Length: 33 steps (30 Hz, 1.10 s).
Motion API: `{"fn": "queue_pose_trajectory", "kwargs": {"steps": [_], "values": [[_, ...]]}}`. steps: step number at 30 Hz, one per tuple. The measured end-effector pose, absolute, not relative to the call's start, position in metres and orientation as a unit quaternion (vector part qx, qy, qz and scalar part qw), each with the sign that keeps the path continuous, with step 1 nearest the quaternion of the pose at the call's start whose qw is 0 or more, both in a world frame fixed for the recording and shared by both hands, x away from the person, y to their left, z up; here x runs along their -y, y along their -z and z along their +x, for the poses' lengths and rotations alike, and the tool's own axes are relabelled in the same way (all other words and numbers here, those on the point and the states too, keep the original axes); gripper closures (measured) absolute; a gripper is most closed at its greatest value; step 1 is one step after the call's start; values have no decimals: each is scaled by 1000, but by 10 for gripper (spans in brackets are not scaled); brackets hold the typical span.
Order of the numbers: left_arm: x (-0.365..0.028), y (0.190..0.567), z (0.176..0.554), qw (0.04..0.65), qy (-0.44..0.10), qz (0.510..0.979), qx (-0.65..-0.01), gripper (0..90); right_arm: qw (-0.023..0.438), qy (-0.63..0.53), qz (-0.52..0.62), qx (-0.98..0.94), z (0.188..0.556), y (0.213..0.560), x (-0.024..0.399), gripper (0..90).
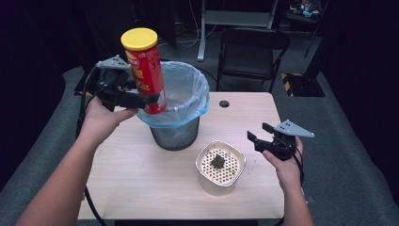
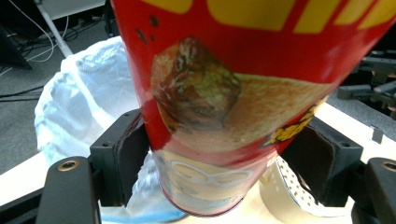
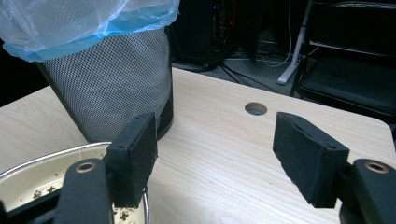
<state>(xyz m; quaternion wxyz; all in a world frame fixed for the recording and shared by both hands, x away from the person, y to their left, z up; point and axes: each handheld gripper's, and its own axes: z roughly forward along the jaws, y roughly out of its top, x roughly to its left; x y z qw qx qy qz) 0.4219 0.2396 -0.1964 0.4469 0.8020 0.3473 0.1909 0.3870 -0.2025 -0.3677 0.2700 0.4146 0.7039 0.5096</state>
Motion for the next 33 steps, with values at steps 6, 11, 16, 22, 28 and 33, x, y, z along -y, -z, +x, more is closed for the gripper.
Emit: {"fn": "queue_pose_trajectory", "kwargs": {"steps": [6,11,16,22,28,33], "values": [[-229,199,440,451,-188,796,-358,242,276,-510,415,-701,386,367,204,302],[-221,206,456,439,-194,796,-369,242,277,-506,413,-705,386,368,203,302],[-217,214,471,432,-207,793,-375,242,278,-505,408,-708,386,369,201,302],[-213,227,488,426,-211,789,-388,241,277,-499,409,-712,386,371,198,302],[-215,241,504,425,-212,777,-413,241,278,-499,407,-713,387,372,199,302],[-218,248,514,413,-209,779,-423,241,277,-497,406,-715,387,373,198,302]]}}
